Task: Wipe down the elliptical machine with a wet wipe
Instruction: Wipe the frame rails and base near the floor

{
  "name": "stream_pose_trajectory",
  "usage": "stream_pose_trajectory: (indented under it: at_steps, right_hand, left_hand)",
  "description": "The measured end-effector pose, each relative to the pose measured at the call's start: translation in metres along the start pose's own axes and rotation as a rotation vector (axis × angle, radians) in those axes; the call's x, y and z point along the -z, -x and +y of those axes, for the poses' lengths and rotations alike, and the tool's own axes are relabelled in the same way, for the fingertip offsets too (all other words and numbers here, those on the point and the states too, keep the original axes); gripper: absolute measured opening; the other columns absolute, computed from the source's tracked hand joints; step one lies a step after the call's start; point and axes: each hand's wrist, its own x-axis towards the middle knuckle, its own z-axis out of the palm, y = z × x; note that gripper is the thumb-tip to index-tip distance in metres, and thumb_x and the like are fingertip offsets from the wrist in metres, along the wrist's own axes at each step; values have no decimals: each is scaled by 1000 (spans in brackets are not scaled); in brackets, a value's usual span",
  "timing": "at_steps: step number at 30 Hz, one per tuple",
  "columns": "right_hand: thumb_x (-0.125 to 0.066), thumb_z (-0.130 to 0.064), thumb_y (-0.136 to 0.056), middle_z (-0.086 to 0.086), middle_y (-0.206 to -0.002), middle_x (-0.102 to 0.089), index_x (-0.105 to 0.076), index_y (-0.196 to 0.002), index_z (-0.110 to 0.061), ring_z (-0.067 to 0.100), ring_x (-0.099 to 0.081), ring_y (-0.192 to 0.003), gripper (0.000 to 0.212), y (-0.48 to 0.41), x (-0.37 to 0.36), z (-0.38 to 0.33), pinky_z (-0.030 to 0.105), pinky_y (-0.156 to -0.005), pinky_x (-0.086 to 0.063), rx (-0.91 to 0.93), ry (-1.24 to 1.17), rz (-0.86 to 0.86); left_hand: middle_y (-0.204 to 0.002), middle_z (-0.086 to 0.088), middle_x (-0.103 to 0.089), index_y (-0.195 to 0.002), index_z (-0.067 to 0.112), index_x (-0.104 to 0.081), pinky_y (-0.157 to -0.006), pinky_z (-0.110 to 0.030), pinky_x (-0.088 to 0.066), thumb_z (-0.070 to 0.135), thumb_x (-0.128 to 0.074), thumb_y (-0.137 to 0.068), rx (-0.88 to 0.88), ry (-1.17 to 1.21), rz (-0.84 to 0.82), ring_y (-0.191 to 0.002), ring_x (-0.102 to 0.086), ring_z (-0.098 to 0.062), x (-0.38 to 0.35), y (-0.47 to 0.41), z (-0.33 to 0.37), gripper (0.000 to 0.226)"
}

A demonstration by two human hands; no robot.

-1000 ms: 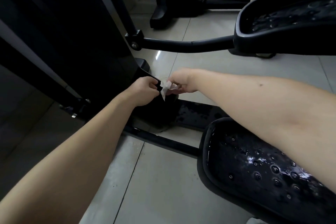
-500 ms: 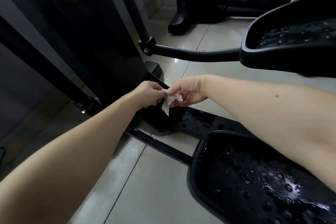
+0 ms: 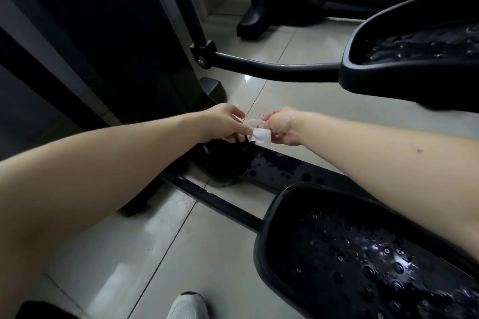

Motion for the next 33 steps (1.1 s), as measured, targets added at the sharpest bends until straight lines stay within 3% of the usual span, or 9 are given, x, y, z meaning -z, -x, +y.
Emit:
stream_pose_trajectory:
  at_steps: [2, 6, 8, 10, 14, 19, 26, 30, 33]
  right_hand:
    - [-67, 4, -94, 4, -91, -71, -61, -87, -9, 12, -66, -74, 16, 0, 7, 9, 25, -69, -59, -8, 30, 67]
    - [-74, -1, -92, -5, -53, -69, -57, -83, -6, 10, -72, -54, 20, -1, 21, 21, 35, -86, -62, -40, -24, 129]
    - [-80, -5, -86, -1, -61, -73, -55, -87, -5, 13, -73, -61, 25, -3, 29, 28, 38, -87, -62, -40, -19, 195]
    - [-80, -6, -85, 8, -91, -74, -61, -99, -7, 21, -74, -80, 24, -9, 35, 36, 39, -81, -64, -25, 33, 288]
    - [-51, -6, -92, 5, -116, -61, -63, -109, -20, 26, -69, -91, 25, -9, 44, 51, 41, -75, -64, 147, 308, 342]
    - [-76, -32, -85, -4, -118, -55, -64, -104, -34, 19, -58, -99, 22, -5, 51, 77, 29, -80, -47, 330, 804, 270]
    - [-83, -30, -77, -6, -89, -64, -71, -81, -28, 18, -61, -84, 13, -23, 44, 77, 29, -66, -50, 345, 753, 336]
    - [-78, -24, -81, -4, -99, -60, -67, -85, -25, 21, -61, -94, 11, -46, 36, 76, 34, -80, -53, 391, 947, 246]
    - [-78, -28, -82, 0, -105, -55, -66, -92, -20, 26, -59, -96, 18, -66, 29, 79, 38, -85, -54, 352, 1072, 197]
  left_hand:
    - [-100, -5, -75, -131, 16, -54, -67, -22, -55, 18, -84, -83, -56, 39, -59, -81, -74, -14, -10, -11, -5, 56]
    - [-97, 2, -77, -128, 20, -59, -78, -29, -58, 21, -82, -84, -167, -4, -209, -86, -74, -17, -32, -28, -4, 50]
    - [-93, 2, -77, -122, 20, -63, -77, -30, -59, 20, -79, -86, -195, -49, -239, -77, -71, -13, -41, -36, 0, 40]
    - [-91, -1, -75, -120, 18, -64, -70, -27, -57, 17, -77, -88, -208, -81, -245, -69, -67, -10, -50, -47, 1, 34]
    - [-94, -9, -75, -118, 14, -66, -67, -24, -55, 14, -75, -88, -189, -106, -262, -68, -64, -11, -63, -71, -8, 31]
    - [-84, -4, -70, -112, 12, -72, -59, -16, -52, 14, -74, -89, -159, -80, -276, -66, -61, -9, -80, -94, -14, 23]
    - [-78, -3, -68, -110, 9, -71, -62, -21, -51, 11, -75, -87, -160, 47, -373, -65, -60, -12, -76, -100, -30, 23]
    - [-100, 3, -73, -120, 19, -66, -83, -32, -57, 13, -71, -82, -332, -497, -262, -89, -70, -19, -48, -106, -62, 40]
    - [-115, 1, -62, -117, 24, -68, -93, -34, -46, 17, -62, -84, -495, -1008, -140, -115, -55, -25, -32, -102, -78, 35]
